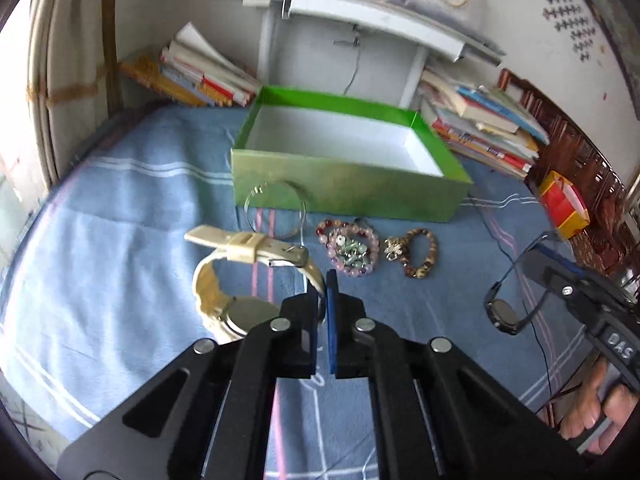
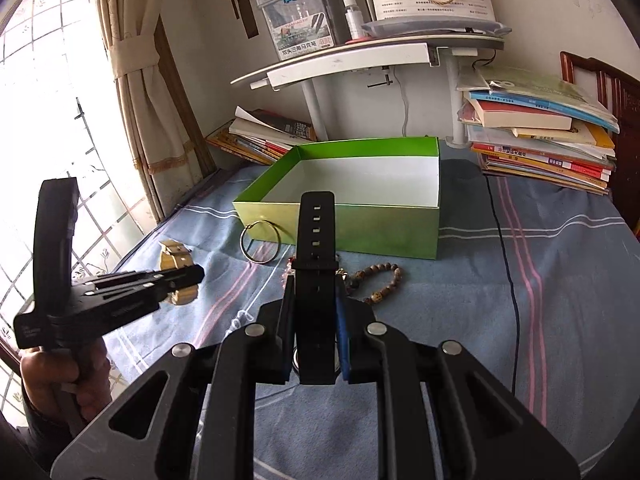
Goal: Organize jewelry
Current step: 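Lift the cream watch with the left gripper while the right gripper holds the black watch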
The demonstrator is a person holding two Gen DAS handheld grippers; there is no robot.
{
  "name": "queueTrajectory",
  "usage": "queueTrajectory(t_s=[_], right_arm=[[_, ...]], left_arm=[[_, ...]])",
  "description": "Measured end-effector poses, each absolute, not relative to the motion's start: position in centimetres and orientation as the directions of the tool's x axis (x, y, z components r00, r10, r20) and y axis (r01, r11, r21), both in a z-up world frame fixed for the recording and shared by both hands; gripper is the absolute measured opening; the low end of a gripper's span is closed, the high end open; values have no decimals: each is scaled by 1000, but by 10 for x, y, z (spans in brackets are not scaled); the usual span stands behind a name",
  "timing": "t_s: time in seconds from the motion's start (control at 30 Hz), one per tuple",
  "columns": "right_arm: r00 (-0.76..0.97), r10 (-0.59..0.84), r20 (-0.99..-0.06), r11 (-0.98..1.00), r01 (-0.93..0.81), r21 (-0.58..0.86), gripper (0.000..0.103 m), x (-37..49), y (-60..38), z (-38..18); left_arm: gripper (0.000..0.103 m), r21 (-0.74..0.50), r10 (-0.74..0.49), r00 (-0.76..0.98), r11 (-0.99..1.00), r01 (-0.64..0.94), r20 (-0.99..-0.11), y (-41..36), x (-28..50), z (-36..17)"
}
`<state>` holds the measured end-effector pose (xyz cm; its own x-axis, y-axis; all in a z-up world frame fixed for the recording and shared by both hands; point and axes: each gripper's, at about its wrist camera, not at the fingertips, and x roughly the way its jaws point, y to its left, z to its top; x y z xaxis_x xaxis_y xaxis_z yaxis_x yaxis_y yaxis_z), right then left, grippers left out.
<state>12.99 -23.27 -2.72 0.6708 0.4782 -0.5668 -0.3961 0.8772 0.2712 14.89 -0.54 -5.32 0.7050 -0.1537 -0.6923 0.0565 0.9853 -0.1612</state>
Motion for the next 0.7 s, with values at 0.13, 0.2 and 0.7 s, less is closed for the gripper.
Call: queueTrajectory(t_s=[0.13,0.2,0.7], right_arm=[[693,478,-540,877,-402,261,18,111,-231,-16],[709,470,-525,882,-403,246,18,99,-230,-10],[790,433,-433,901,-375,216,18,36,-235,14]], left_arm=[[4,-155,-158,756,985,75,-636,-2,124,-28],[4,-141,-169,767,985,103,-619,-5,112,-18],[4,-94,-211,811,977,191,-546,-23,37,6]])
